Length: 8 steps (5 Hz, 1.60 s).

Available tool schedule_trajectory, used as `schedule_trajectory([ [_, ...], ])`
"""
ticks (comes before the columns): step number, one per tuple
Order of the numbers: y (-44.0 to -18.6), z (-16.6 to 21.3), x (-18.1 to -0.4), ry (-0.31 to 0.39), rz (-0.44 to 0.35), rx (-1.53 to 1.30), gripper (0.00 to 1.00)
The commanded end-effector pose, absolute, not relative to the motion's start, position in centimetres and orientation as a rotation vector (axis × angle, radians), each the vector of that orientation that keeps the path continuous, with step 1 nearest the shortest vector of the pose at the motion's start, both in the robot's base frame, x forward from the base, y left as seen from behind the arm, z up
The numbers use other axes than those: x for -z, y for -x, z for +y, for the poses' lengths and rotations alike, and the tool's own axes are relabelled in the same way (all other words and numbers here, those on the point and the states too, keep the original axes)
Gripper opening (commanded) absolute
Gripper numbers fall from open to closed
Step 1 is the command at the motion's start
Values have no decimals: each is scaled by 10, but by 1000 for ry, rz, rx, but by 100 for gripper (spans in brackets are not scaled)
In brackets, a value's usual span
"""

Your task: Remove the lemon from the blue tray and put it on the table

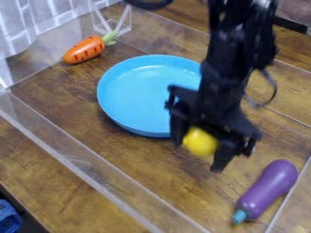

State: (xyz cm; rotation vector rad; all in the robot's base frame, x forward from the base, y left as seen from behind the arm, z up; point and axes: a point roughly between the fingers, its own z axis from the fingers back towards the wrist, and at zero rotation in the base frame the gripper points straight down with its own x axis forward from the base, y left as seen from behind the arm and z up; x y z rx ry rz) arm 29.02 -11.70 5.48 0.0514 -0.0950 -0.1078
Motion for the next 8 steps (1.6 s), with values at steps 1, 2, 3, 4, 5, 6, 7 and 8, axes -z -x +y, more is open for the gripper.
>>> schedule_trajectory([
  [1,-286,-125,-48,-33,-129,118,0],
  [2,-281,-131,-40,-33,-120,138,0],
  [3,-281,-134,-40,-29,-111,155,0],
  [4,-282,-133,-47,-28,-116,158,0],
  [5,-284,-133,-55,-27,-128,163,0],
  [6,-285,-133,-61,-25,-139,171,0],
  [7,-287,-133,-68,-20,-152,176,0],
  [8,-289,-131,-77,-17,-163,179,0],
])
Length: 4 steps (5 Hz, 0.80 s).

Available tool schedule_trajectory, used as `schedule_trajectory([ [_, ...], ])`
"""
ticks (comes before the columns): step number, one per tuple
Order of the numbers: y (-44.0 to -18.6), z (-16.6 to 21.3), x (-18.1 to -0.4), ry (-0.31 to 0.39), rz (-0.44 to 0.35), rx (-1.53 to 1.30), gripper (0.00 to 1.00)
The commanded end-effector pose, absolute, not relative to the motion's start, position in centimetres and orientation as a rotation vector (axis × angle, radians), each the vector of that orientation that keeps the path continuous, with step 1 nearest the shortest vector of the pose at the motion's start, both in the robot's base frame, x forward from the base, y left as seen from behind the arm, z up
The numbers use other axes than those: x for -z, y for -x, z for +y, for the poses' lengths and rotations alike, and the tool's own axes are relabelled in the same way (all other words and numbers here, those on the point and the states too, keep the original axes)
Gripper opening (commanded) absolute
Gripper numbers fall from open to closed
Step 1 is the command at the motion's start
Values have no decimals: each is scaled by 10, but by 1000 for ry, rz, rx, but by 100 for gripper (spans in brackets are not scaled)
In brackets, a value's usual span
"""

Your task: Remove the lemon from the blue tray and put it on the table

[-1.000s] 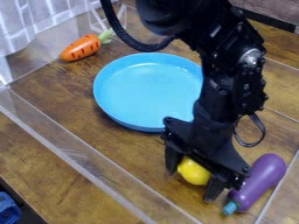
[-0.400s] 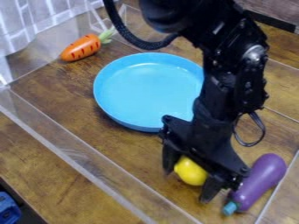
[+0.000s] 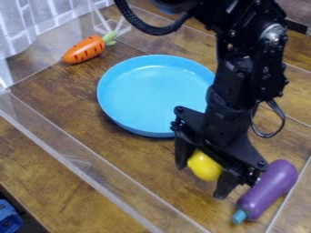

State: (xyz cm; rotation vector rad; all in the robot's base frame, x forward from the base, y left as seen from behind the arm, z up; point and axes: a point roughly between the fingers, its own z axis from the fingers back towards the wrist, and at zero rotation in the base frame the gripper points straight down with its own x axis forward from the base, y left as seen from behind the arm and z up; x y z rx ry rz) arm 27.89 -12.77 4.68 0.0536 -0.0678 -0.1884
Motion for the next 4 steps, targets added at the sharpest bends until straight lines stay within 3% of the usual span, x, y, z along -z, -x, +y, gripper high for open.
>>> schedule_trajectory([
  [1,-295,-124,-96,-43,-197,189,0],
  [2,-307,-122,-105,-52,-250,179,0],
  [4,-309,-133,-82,-27,-264,186,0],
])
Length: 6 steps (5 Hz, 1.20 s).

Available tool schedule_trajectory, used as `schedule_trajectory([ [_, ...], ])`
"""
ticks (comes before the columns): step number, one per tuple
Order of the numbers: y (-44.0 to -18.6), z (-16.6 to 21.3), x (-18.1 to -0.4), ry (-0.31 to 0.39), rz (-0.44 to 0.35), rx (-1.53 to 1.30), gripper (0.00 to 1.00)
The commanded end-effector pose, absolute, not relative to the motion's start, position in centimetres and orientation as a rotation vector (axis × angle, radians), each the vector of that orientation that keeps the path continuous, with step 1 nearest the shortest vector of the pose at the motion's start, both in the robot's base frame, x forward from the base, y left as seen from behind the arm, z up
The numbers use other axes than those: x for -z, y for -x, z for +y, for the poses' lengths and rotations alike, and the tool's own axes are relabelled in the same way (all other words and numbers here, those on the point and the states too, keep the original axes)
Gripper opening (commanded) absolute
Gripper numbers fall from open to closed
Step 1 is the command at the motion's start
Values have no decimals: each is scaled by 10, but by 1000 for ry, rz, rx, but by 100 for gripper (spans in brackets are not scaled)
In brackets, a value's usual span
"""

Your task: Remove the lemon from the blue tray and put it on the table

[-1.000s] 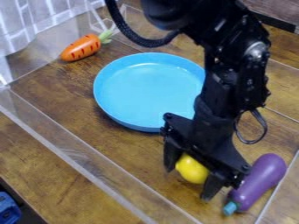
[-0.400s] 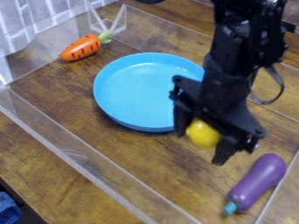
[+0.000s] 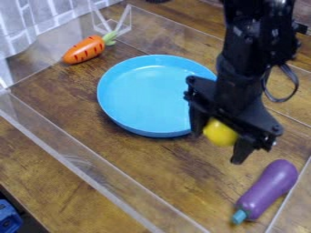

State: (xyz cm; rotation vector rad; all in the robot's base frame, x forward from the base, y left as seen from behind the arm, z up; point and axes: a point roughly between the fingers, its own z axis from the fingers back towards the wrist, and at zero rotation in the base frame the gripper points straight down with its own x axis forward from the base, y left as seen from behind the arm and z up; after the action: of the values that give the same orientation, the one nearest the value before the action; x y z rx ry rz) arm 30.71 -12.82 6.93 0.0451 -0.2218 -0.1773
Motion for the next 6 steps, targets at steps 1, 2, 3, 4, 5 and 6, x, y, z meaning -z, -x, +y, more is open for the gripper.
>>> schedule_trajectory([
  [1,-309,-135,-66,-21,-260,187,0],
  [2,-311,-139,-47,-17,-254,192,0],
  [3,-314,-137,-49,-25,-277,180,100],
  [4,-314,-135,-55,-21,-288,175,100],
  [5,-313,-132,-64,-16,-300,167,100],
  [6,-313,-128,-86,-9,-340,152,100],
])
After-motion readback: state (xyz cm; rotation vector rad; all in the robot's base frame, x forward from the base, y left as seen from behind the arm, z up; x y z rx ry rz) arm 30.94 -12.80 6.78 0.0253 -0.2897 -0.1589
